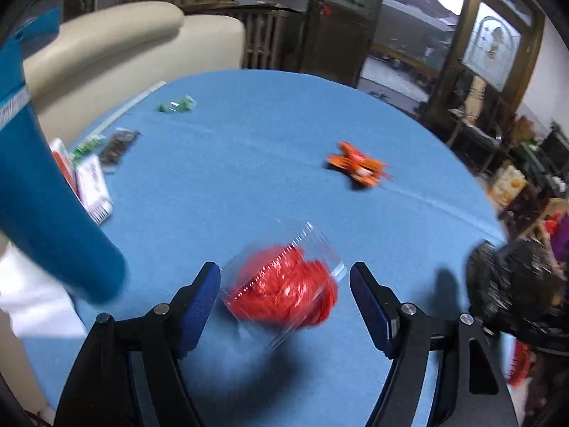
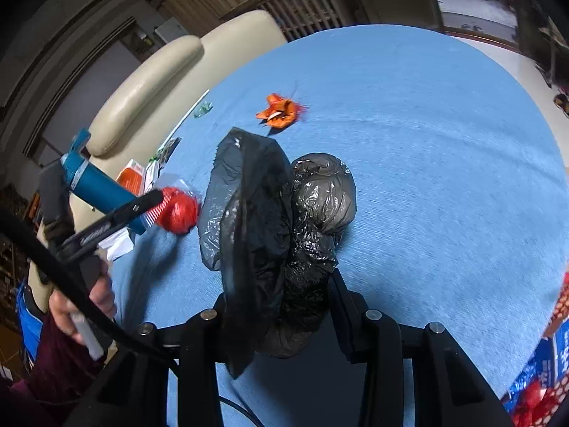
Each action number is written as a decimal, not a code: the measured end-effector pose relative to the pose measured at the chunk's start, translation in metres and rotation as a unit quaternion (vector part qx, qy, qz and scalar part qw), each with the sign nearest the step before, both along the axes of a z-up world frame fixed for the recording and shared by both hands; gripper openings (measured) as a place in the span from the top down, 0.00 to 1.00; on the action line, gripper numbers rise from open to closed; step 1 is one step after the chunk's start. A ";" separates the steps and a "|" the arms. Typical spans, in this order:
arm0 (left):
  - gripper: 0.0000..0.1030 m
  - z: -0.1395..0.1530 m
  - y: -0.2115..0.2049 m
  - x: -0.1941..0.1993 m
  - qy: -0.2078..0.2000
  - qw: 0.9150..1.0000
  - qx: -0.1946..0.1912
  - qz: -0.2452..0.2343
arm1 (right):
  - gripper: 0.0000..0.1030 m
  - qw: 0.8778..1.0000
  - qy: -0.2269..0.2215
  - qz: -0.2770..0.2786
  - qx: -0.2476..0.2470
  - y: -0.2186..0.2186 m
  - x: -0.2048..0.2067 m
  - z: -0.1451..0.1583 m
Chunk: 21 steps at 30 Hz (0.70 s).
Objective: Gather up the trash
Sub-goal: 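Grasp the clear plastic box with the left tool while the right tool holds the black bags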
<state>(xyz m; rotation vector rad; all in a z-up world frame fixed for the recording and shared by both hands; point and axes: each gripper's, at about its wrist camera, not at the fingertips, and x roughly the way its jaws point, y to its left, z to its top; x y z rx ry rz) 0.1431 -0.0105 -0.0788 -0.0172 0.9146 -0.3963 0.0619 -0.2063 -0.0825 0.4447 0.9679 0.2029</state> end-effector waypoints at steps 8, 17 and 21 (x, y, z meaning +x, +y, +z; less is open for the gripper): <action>0.26 0.017 -0.020 -0.069 -0.035 0.998 0.010 -0.051 | 0.58 1.000 -0.016 -0.022 0.007 -0.019 -0.020 0.009; 0.25 0.011 0.015 -0.052 -0.013 1.000 0.013 0.003 | 0.58 0.999 -0.018 -0.023 0.022 -0.020 -0.029 0.008; 0.25 0.001 0.008 -0.066 -0.023 0.999 0.037 -0.010 | 0.58 0.999 -0.017 -0.024 0.024 -0.020 -0.025 0.006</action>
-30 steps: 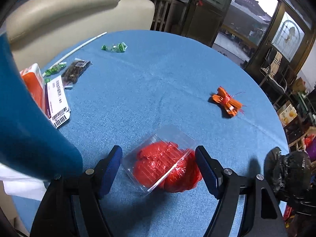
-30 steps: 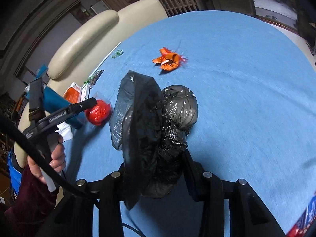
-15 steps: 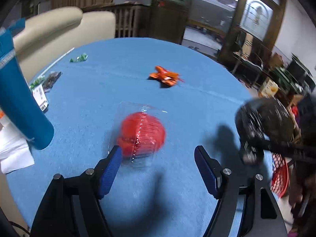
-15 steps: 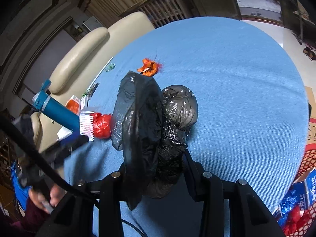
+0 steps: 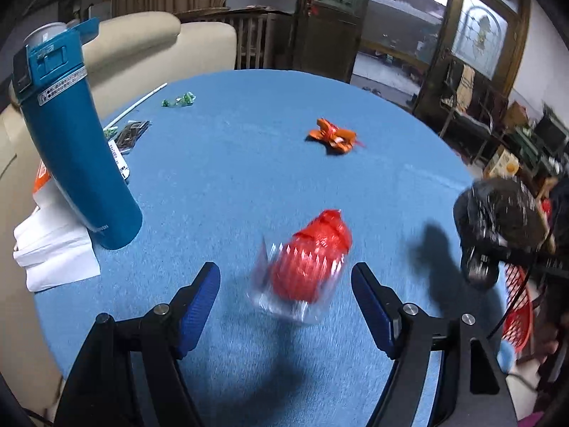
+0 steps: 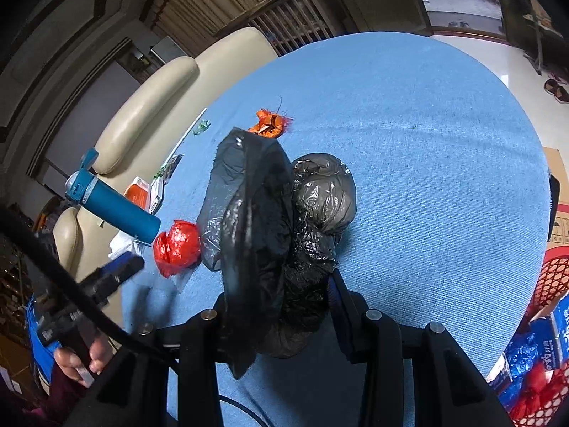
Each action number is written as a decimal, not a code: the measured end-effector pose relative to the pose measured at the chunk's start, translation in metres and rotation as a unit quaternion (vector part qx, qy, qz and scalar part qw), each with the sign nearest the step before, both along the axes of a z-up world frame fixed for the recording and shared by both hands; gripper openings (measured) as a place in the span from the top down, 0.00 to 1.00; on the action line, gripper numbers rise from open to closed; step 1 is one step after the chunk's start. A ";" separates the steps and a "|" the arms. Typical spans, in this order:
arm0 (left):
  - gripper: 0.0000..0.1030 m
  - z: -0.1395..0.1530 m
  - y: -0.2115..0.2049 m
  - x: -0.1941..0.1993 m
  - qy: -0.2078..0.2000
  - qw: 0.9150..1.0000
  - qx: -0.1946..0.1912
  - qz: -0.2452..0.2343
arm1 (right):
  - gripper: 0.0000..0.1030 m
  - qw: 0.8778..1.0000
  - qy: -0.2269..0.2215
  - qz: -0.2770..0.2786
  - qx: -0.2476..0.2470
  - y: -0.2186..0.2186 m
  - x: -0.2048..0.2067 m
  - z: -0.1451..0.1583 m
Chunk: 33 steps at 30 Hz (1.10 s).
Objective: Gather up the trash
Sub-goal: 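Grasp the clear plastic box with the left tool while the right tool holds the black bags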
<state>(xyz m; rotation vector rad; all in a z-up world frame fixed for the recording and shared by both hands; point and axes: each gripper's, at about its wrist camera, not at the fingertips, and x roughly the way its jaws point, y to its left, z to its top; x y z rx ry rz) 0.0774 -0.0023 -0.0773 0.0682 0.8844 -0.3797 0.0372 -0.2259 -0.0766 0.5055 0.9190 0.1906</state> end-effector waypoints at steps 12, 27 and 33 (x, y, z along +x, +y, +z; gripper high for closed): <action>0.25 -0.009 0.001 -0.005 0.013 1.000 -0.010 0.002 | 0.58 1.000 0.008 0.008 0.003 0.006 0.013 -0.010; 0.44 0.001 0.000 -0.003 -0.020 0.999 -0.026 -0.011 | 0.58 1.000 -0.009 0.009 -0.007 0.008 0.003 0.001; 0.44 0.030 0.002 -0.029 -0.047 0.998 -0.023 -0.022 | 0.58 1.000 -0.025 0.010 -0.009 0.007 -0.003 0.010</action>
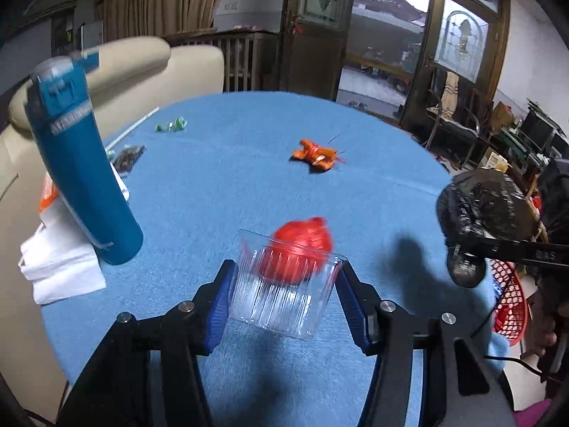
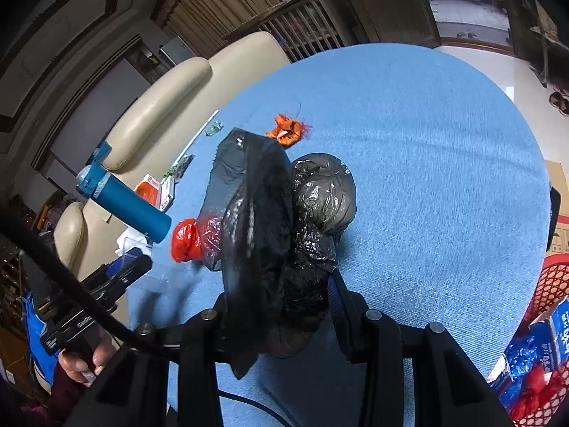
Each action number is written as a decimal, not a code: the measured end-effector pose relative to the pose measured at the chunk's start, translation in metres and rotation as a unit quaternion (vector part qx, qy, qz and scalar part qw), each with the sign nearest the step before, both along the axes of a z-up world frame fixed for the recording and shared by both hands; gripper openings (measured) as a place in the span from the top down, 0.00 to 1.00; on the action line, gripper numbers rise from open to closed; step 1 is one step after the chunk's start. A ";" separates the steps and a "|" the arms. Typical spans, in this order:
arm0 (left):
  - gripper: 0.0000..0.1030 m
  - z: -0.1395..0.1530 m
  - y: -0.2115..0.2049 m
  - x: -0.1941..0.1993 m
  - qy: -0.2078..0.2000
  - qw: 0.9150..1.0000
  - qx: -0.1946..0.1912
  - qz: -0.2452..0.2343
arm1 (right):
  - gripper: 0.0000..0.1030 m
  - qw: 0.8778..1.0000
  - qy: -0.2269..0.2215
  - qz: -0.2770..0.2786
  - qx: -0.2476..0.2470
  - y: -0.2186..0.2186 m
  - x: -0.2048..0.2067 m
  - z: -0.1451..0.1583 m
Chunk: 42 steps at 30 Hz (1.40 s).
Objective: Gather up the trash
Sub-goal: 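Grasp the clear plastic box with the left tool while the right tool holds the black bags, then carry the black bags and clear box over the red wastebasket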
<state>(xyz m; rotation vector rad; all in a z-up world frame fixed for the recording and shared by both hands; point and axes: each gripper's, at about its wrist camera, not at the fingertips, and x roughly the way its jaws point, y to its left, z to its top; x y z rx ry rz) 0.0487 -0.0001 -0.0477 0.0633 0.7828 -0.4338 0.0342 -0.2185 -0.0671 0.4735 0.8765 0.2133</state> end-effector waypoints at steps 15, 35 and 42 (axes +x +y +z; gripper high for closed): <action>0.43 0.049 -0.035 -0.046 -0.040 0.998 -0.016 -0.052 | 0.58 0.999 -0.041 -0.022 -0.002 -0.022 -0.041 0.030; 0.43 0.075 -0.132 -0.080 -0.056 0.986 -0.005 -0.156 | 0.58 0.990 -0.075 -0.119 0.001 -0.110 -0.118 0.053; 0.43 0.081 -0.160 -0.092 -0.062 0.981 0.005 -0.186 | 0.58 0.984 -0.086 -0.154 0.014 -0.141 -0.141 0.058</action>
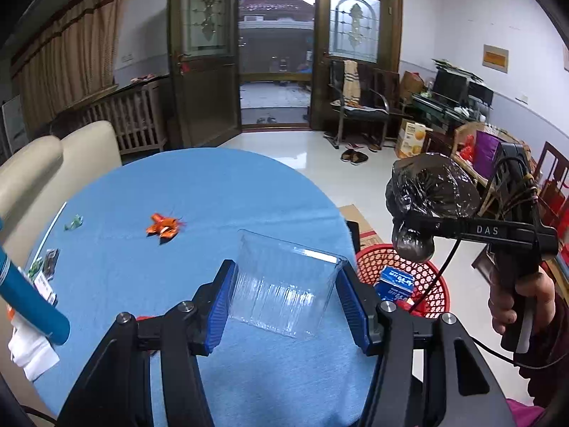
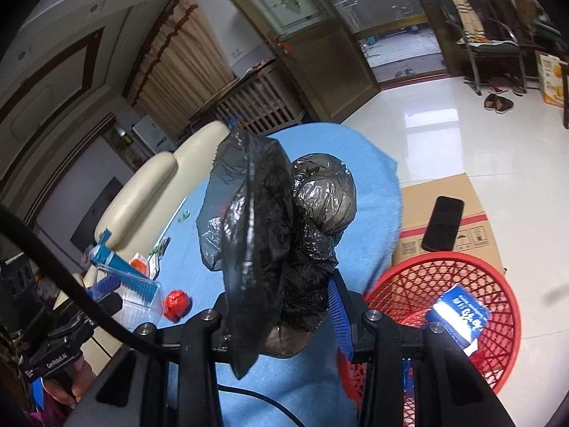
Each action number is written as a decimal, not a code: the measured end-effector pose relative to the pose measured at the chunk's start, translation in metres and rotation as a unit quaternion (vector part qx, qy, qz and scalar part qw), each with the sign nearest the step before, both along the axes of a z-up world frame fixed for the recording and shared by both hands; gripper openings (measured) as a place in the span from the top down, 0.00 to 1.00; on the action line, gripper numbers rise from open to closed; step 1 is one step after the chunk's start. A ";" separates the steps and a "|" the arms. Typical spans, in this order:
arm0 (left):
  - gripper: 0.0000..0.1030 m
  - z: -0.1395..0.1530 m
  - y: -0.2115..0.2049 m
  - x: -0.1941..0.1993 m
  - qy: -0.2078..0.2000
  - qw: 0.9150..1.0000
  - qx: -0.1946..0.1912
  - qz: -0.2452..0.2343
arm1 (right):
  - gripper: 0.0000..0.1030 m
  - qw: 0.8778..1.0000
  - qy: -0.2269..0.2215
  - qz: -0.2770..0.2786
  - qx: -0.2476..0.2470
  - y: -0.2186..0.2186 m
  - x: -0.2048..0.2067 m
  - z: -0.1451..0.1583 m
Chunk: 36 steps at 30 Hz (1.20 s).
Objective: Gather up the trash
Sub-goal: 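Carry the black bags and clear box over the red wastebasket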
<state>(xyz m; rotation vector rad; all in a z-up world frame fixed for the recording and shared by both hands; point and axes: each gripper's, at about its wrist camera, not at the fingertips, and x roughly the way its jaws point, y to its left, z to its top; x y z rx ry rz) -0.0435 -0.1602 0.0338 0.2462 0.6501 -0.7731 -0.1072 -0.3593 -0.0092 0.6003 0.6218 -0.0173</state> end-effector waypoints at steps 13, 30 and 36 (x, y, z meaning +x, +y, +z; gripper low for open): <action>0.43 0.011 -0.043 -0.019 -0.019 0.999 0.018 -0.044 | 0.58 0.999 -0.026 -0.041 0.010 -0.036 -0.036 0.011; 0.43 0.016 -0.082 -0.027 -0.017 0.997 0.022 -0.074 | 0.58 0.996 -0.040 -0.083 0.022 -0.074 -0.070 0.010; 0.43 0.016 -0.092 -0.025 -0.011 0.996 0.019 -0.086 | 0.58 0.994 -0.043 -0.094 0.026 -0.083 -0.078 0.011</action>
